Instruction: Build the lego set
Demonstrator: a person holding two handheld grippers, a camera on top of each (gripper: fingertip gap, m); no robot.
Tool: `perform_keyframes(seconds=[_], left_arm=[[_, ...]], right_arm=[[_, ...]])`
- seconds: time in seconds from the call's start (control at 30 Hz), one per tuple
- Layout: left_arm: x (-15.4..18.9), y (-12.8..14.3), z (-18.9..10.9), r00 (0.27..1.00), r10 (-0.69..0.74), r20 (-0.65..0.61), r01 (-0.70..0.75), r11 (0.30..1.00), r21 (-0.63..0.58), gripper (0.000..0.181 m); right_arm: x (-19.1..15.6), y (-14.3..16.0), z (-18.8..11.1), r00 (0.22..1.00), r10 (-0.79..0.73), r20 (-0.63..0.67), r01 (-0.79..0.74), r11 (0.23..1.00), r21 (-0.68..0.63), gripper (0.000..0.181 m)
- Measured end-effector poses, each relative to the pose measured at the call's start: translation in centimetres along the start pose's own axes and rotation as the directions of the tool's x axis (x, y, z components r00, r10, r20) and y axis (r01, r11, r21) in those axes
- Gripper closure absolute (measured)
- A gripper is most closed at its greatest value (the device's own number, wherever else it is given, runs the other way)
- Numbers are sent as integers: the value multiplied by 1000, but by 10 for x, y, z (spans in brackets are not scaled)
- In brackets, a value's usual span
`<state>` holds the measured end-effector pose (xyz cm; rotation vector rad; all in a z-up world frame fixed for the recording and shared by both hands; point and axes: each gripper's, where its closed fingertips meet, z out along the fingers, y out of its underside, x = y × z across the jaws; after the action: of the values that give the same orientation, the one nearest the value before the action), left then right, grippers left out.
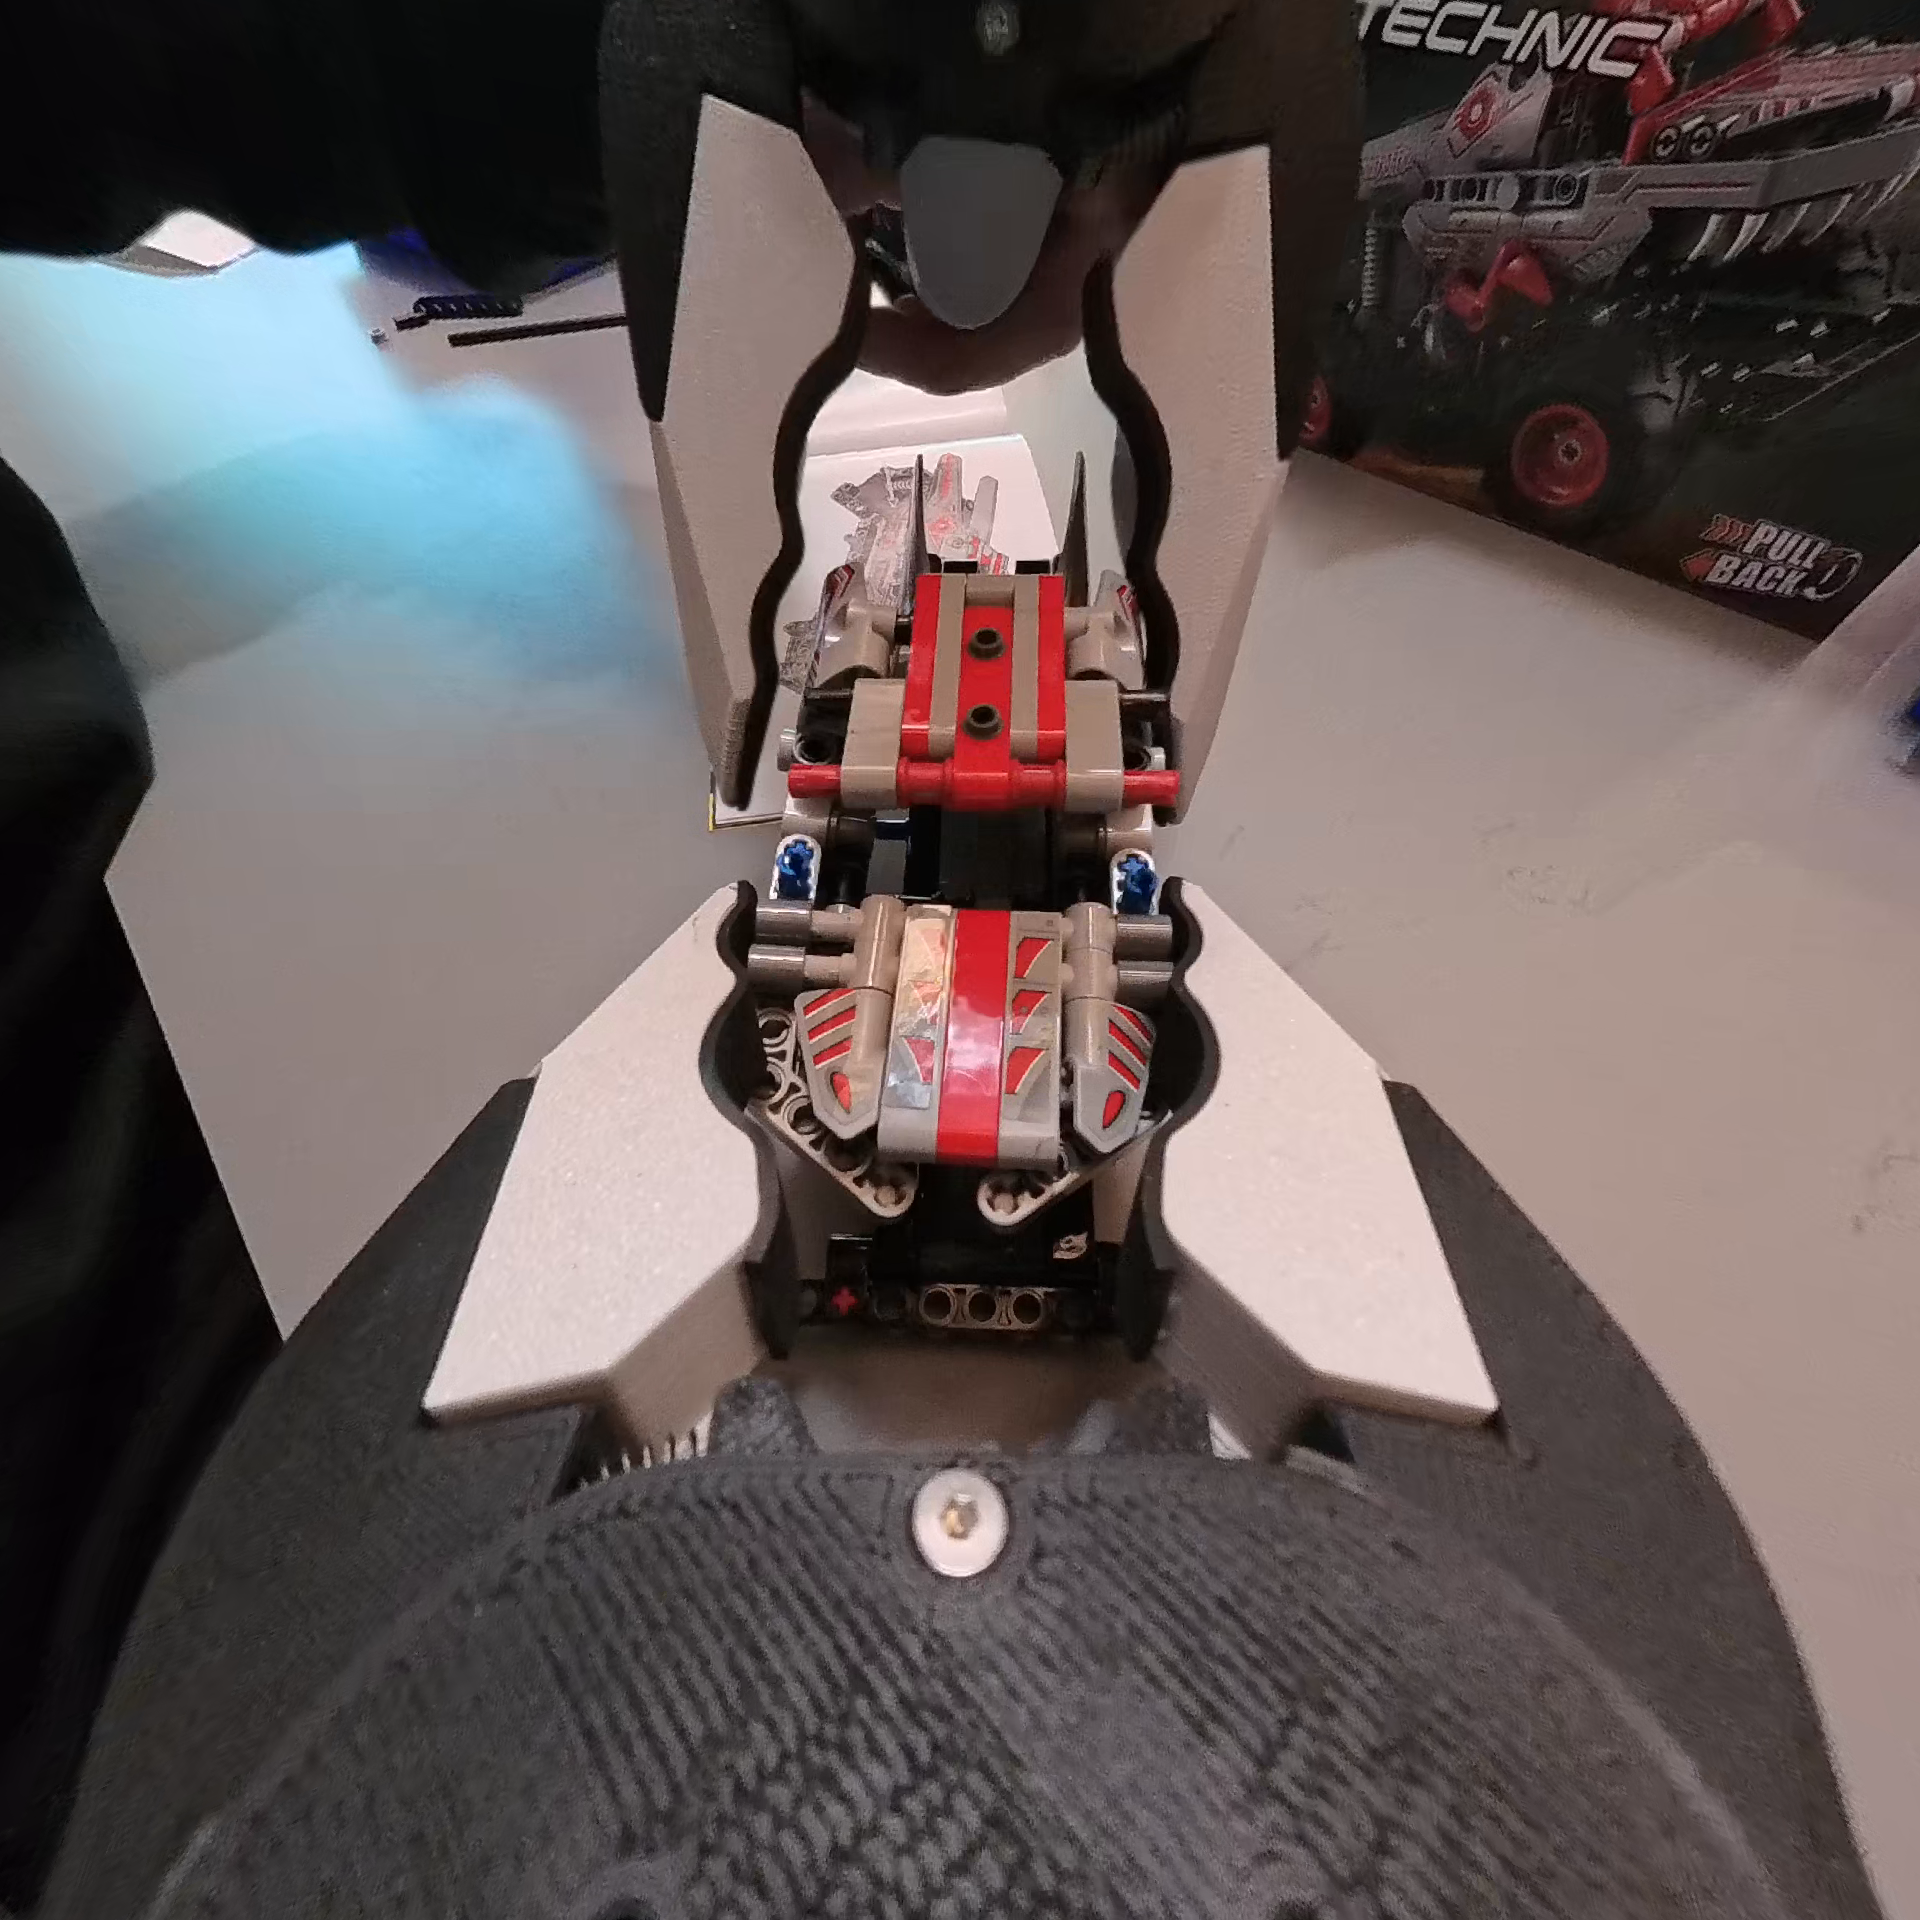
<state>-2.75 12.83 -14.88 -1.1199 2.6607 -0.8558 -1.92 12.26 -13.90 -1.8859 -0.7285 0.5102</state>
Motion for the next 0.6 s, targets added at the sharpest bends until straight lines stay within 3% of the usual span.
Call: perform_keyframes(seconds=[0.23,0.43,0.6], left_arm=[[-1,-3,-4,993,105,60,-103,994,-41,109],[-5,-9,-17,991,118,62,-116,993,-34,109],[-3,-12,-25,994,101,40,-101,995,-18,121]], right_arm=[[-1,0,0,1000,-17,-3,17,1000,0,106],[1,0,0,1000,-1,-8,1,1000,0,106],[1,0,0,1000,3,-4,-3,1000,-1,106]])
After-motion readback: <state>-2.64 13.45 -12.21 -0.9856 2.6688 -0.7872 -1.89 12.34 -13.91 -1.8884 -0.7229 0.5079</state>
